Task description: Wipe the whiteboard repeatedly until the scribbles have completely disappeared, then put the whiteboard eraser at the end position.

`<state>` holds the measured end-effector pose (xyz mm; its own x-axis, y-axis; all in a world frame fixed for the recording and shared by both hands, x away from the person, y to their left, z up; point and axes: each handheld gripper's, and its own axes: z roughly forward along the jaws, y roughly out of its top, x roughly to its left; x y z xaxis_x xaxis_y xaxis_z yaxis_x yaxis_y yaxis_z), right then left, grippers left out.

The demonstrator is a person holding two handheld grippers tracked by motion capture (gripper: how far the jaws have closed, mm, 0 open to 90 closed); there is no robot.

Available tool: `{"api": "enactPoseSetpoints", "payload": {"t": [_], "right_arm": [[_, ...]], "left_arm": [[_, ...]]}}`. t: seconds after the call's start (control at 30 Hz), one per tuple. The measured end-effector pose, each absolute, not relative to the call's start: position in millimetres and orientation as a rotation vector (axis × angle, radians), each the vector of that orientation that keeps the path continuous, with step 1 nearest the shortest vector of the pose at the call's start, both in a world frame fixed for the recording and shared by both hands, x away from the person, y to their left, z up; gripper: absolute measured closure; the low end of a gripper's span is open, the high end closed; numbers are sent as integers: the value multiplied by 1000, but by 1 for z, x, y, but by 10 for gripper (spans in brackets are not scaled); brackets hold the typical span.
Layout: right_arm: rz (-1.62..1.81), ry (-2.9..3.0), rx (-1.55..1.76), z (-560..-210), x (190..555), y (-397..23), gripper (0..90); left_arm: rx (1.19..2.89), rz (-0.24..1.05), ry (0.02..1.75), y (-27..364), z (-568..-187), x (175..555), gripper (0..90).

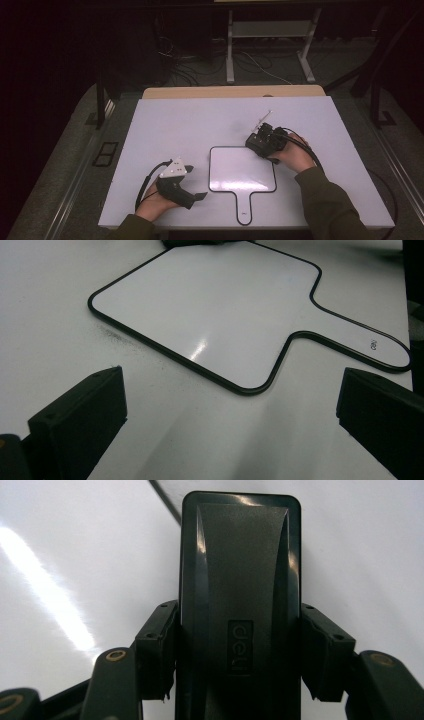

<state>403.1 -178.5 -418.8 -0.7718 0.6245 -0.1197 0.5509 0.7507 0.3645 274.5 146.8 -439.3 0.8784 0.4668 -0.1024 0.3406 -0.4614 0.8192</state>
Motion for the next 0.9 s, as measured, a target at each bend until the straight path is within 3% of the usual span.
{"api": "enactPoseSetpoints", "payload": {"t": [0.37,0.9], "right_arm": [[685,2706,1039,-405,419,-188,384],[744,2692,1064,-397,488,-155,382]], "left_arm": [[2091,169,587,147,-439,275,0],[2081,162,580,147,-439,275,0]]}}
